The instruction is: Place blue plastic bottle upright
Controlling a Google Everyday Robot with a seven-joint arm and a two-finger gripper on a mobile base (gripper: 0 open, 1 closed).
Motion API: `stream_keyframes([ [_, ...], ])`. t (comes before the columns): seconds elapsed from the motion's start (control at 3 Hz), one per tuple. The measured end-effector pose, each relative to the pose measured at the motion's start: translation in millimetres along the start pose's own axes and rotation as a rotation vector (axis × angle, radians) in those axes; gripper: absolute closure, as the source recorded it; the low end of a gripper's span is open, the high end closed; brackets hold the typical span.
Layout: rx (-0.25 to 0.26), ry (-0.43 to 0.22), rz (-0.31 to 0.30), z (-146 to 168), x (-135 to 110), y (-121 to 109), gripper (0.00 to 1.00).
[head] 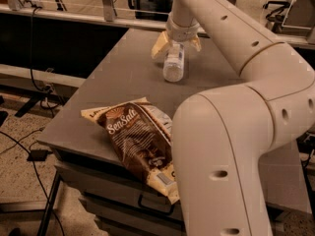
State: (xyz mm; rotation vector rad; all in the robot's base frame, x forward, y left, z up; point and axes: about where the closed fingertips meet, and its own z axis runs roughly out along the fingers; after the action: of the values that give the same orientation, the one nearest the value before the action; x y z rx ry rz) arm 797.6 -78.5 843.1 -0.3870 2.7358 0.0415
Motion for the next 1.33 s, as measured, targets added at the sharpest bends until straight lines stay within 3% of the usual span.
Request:
stream_keyframes([
  [0.67,-0.100,-0.002,-0.220,-0.9,9.0,12.5,0.62],
  [1.0,-0.114,-0.055,-0.377,-22.7,6.7,19.4,0.84],
  [1.33,-0.137,-0.184,-0.559,-71.5,6.3,25.8,1.00],
])
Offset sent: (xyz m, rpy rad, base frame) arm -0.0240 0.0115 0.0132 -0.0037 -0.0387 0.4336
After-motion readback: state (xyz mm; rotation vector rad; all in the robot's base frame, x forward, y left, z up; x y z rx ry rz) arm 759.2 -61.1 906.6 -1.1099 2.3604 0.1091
